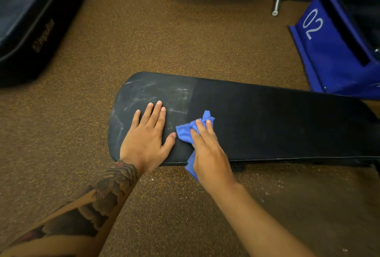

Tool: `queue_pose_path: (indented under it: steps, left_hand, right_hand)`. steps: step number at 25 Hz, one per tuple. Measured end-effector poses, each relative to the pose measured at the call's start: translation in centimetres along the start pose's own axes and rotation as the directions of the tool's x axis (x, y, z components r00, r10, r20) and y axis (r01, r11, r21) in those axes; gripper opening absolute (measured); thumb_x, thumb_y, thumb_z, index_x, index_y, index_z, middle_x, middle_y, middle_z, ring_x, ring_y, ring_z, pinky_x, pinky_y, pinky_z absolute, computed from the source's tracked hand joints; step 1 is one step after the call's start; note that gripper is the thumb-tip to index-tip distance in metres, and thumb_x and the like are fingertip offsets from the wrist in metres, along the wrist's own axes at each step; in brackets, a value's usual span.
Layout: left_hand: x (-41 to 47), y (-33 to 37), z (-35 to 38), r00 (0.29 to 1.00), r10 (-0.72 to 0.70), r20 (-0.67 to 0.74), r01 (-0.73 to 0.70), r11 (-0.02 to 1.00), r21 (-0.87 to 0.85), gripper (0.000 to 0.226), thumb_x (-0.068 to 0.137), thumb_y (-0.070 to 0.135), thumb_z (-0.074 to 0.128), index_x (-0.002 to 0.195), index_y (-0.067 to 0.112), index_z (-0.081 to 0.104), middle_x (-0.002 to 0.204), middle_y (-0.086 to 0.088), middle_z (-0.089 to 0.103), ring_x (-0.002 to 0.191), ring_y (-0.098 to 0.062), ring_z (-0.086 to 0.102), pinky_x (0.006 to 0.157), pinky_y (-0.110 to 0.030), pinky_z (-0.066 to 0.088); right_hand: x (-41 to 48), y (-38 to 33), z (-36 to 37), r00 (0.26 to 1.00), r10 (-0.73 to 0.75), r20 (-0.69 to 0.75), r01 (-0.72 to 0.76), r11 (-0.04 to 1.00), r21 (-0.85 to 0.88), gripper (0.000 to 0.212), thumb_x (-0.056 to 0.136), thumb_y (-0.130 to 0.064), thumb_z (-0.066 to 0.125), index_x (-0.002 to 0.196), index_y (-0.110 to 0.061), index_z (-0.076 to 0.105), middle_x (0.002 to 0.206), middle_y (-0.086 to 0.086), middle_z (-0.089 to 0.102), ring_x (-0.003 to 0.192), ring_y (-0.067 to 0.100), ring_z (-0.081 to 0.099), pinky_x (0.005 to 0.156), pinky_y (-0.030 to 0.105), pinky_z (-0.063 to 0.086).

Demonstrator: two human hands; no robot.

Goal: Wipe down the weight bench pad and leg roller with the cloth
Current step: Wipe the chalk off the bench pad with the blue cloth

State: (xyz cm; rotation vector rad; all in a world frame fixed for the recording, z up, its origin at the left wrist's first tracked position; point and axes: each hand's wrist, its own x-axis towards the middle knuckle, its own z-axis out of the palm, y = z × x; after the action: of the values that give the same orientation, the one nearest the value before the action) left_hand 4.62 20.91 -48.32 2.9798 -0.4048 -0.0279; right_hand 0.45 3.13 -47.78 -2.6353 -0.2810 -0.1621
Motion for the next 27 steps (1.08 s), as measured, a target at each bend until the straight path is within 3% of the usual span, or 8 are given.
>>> queue_pose_path:
  steps: [7,12,17,23,27]
  left_hand:
    - [-0.1,-0.1,-1.1,0.998,-0.004,0.068,0.005,1.0,-0.021,0.084,0.091,0.062,0.007,0.157,0.011,0.008,0.166,-0.004,0.0,0.152,-0.02,-0.007,0.121,-0.042,-0.006]
    - [-0.9,-3.4,-2.7,0.999,-0.014,0.044,0.016,0.999,-0.035,0.088,0.087,0.062,0.008,0.156,0.009,0.014,0.165,-0.006,0.004,0.152,-0.022,-0.001,0.121,-0.041,-0.004]
    - [-1.4,-7.6,-2.7,0.993,-0.1,0.056,0.101,0.994,-0.032,0.089,0.087,0.061,0.004,0.155,0.006,0.016,0.165,-0.009,0.006,0.152,-0.025,0.0,0.121,-0.041,0.001]
    - [-1.6,-7.3,-0.7,0.995,-0.096,0.019,0.098,0.977,-0.189,0.085,0.092,0.062,0.013,0.156,0.007,0.01,0.165,-0.003,-0.003,0.15,-0.017,-0.011,0.123,-0.039,0.002]
    - [-1.6,-7.7,-0.5,0.997,-0.082,-0.007,0.079,0.979,-0.188,0.083,0.093,0.06,0.017,0.156,0.007,0.011,0.163,0.0,-0.003,0.15,-0.016,-0.011,0.123,-0.04,0.004]
  right_hand:
    - [-0.8,0.6,1.0,0.999,-0.03,-0.037,0.027,0.996,-0.09,0.059,0.074,0.016,0.06,0.131,0.002,0.049,0.144,0.018,0.041,0.138,0.036,0.026,0.106,0.05,0.036]
    - [-0.7,0.7,0.7,0.998,-0.029,-0.049,0.022,0.99,-0.14,0.049,0.085,0.006,0.036,0.132,0.002,0.047,0.145,0.019,0.039,0.139,0.037,0.023,0.112,0.05,0.018]
    - [-0.7,1.0,0.5,0.999,-0.022,0.026,0.023,0.997,-0.075,0.054,0.085,0.01,0.051,0.137,0.001,0.04,0.15,0.018,0.031,0.142,0.035,0.014,0.113,0.054,0.02]
    - [-1.0,1.3,-1.0,0.994,-0.064,0.094,0.082,0.975,-0.207,0.051,0.096,-0.023,0.023,0.145,-0.009,0.028,0.156,0.008,0.019,0.145,0.026,0.007,0.116,0.045,0.016]
    - [-0.8,1.1,-0.1,0.998,-0.042,0.05,0.048,0.99,-0.133,0.052,0.09,-0.012,0.024,0.14,-0.002,0.037,0.152,0.016,0.027,0.144,0.032,0.011,0.115,0.047,0.019]
